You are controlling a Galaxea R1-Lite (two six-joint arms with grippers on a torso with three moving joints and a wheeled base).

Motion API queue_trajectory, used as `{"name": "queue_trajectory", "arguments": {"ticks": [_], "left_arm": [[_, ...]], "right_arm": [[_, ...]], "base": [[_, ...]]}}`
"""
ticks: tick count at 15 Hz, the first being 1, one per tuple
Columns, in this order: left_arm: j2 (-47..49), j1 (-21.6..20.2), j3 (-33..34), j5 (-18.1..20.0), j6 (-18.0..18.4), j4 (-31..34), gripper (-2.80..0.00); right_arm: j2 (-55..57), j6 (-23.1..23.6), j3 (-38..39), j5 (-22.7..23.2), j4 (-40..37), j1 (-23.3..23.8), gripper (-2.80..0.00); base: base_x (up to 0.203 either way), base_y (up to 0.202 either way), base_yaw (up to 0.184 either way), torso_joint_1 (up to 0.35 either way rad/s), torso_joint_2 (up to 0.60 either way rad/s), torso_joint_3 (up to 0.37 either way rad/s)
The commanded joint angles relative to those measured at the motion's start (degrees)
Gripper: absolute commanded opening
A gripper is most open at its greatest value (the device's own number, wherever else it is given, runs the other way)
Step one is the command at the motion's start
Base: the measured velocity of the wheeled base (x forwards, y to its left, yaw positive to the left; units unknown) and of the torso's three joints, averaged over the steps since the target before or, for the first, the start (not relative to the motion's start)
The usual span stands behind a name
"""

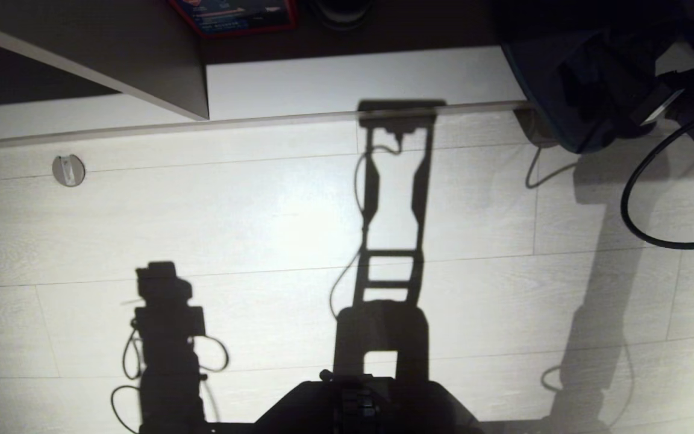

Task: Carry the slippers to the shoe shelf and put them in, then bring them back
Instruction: Place the slippers into the shoe cabinet, then pick up the slippers in the shoe cabinet

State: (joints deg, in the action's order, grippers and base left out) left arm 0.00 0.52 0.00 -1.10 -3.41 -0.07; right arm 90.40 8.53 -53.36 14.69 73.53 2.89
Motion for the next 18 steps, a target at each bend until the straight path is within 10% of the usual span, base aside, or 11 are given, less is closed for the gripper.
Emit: {"name": "queue_trajectory", "arguments": {"ticks": [1,18], "left_arm": [[0.0,0.0,0.0,0.0,-0.1,0.0,-2.80],[0.0,0.0,0.0,0.0,-0.1,0.0,-2.80]], "right_arm": [[-1.5,0.1,0.8,0.1,0.2,0.0,0.00],[-23.8,2.4,16.9,-1.1,-20.6,-1.8,0.00]], "base": [[0.000,0.000,0.000,0.000,0.00,0.000],[0.000,0.000,0.000,0.000,0.00,0.000]]}}
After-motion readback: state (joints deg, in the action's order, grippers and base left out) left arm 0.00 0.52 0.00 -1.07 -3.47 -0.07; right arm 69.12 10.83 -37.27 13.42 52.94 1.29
